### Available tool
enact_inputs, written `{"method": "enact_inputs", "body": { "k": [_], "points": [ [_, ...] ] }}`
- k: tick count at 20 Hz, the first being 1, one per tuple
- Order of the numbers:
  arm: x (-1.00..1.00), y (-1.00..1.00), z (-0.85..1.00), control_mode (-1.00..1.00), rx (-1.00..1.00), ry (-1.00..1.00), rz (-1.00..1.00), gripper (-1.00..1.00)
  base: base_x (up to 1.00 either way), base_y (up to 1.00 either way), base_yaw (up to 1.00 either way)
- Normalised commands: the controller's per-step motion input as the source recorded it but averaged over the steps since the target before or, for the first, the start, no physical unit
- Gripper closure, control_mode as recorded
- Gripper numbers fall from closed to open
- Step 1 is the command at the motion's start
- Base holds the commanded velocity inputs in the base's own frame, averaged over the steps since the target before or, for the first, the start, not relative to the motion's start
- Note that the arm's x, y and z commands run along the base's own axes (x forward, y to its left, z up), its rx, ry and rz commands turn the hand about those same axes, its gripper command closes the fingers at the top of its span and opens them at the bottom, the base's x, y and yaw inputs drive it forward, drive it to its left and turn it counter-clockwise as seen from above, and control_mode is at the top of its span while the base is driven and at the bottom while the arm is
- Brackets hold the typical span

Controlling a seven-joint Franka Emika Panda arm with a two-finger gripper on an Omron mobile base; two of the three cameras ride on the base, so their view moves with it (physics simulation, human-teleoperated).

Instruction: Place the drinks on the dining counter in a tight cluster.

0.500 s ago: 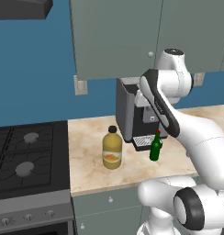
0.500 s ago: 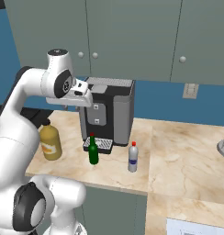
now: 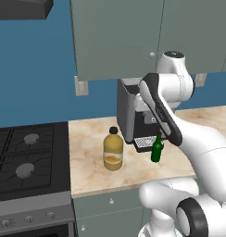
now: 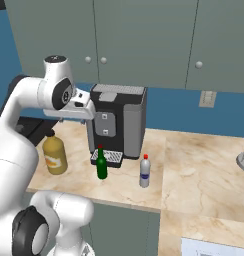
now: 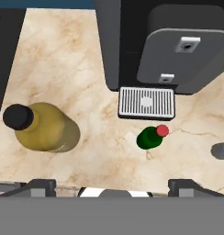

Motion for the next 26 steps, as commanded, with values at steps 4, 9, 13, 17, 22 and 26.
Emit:
{"method": "enact_inputs", "body": {
  "k": [4,9,13,17,22,26],
  "points": [
    [-0.03,0.43,-0.12,-1.00,0.00,0.00,-0.02,-1.00,0.00,0.00,0.00],
    [0.03,0.40,-0.09,-1.00,0.00,0.00,0.00,-1.00,0.00,0.00,0.00],
    [0.18,0.34,-0.06,-1.00,0.00,0.00,0.00,-1.00,0.00,0.00,0.00],
    [0.15,0.32,-0.07,-1.00,0.00,0.00,0.00,-1.00,0.00,0.00,0.00],
    [0.13,0.27,-0.14,-1.00,0.00,0.03,0.00,-1.00,0.00,0.00,0.00],
    [0.05,0.32,-0.16,-1.00,0.00,0.04,0.00,-1.00,0.00,0.00,0.00]
  ]
}}
